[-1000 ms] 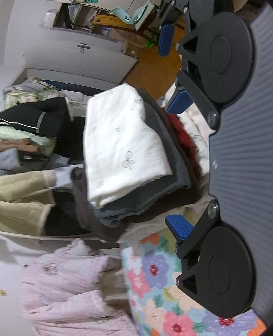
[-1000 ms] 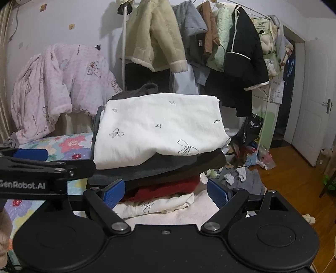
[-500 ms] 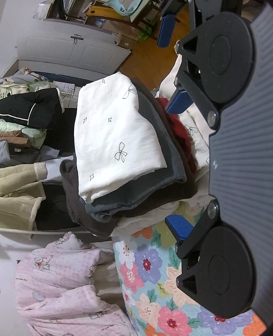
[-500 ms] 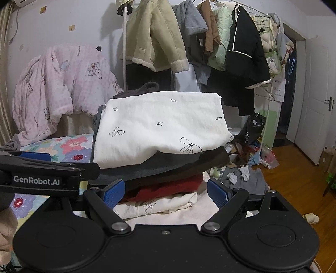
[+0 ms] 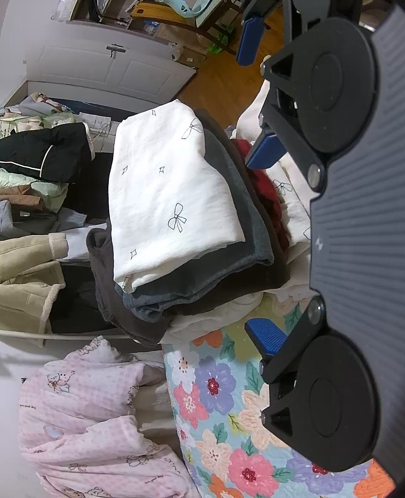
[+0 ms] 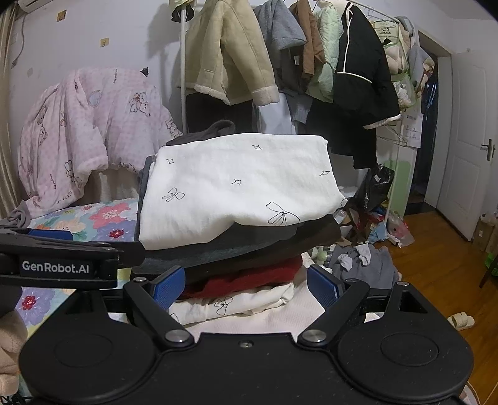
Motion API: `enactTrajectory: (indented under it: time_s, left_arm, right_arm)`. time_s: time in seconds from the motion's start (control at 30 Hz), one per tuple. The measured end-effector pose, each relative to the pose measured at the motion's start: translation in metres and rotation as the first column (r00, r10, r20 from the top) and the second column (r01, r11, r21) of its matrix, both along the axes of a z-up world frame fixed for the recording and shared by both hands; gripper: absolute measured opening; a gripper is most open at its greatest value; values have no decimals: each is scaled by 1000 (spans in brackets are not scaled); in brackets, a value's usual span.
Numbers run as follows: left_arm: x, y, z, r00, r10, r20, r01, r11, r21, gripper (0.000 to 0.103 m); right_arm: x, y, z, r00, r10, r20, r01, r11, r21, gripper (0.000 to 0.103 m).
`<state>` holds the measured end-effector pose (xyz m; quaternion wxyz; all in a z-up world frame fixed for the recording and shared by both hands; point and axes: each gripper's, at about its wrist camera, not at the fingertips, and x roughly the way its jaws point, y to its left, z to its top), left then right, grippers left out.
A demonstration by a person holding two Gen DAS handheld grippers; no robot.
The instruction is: Fold clothes
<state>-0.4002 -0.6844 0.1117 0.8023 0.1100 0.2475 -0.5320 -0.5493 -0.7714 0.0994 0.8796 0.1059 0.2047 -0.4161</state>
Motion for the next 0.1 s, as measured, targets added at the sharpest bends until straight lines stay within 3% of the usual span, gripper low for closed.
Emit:
enactTrajectory:
  time_s: [0.1]
  left_arm:
    - [5, 4, 0, 1000, -12, 1, 12, 1000, 0, 103]
  right_arm:
    - [-1, -1, 0, 1000, -1, 1, 1, 1000, 3, 89]
